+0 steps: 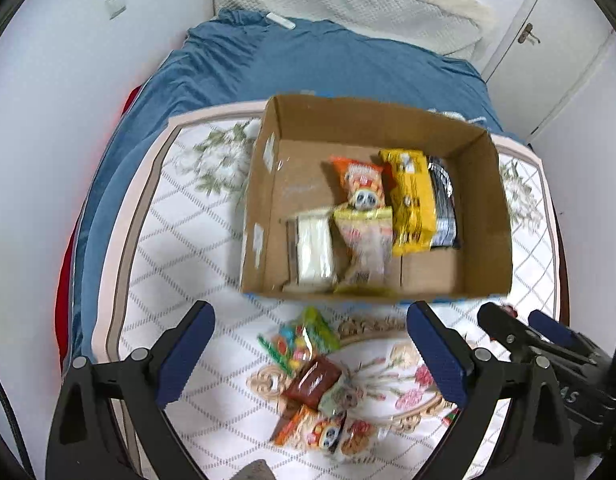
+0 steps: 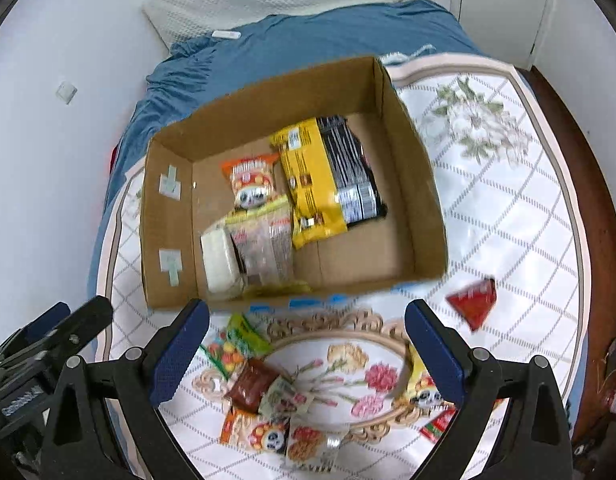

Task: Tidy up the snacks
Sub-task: 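Grasp an orange snack bag with the left gripper while the right grasps the cranberry oat cookie pack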

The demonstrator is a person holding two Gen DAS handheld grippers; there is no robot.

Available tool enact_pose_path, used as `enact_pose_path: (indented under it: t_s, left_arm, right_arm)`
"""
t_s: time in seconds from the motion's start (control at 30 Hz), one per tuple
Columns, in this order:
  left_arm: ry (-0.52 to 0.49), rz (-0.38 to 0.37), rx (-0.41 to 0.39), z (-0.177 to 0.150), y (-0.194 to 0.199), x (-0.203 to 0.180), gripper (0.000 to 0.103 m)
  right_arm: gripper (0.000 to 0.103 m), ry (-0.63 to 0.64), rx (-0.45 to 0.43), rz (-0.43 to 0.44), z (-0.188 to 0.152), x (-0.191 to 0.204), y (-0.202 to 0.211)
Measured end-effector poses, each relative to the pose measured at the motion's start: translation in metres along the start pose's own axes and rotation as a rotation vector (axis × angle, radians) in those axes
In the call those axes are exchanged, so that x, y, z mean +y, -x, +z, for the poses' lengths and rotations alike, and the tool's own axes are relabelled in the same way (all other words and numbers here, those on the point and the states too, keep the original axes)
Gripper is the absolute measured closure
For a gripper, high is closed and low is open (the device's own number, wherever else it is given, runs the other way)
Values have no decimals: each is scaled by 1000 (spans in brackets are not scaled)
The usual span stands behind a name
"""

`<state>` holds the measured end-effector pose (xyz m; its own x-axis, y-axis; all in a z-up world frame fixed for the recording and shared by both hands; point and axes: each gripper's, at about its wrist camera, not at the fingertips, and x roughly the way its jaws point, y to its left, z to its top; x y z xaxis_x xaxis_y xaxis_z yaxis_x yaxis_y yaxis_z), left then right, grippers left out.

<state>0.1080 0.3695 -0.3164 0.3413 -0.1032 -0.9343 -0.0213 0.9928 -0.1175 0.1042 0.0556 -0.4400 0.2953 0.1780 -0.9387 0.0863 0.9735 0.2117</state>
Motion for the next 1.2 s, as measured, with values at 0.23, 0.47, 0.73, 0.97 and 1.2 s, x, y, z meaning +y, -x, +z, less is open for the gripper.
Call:
enact_pose_path:
  t_s: [0.23, 0.47, 0.73, 0.97, 1.2]
  left_arm:
    - [34, 45, 168, -78, -43, 30, 5]
    - [33, 110, 324, -139, -99, 49, 5]
    - [-21, 113, 366, -155, -120, 43, 5]
    - [29, 46, 430, -159, -138, 33, 5]
    - [-171, 101, 537, -175, -194, -17, 5]
  right_arm:
    - [3, -78, 223, 21, -87, -24, -60]
    - [3, -165, 456, 34, -170, -39, -144]
    - [20, -191, 528, -4, -220, -42, -176]
    - [34, -187, 512, -76, -220, -88, -156]
    - [33, -229, 541, -41, -229, -121, -153]
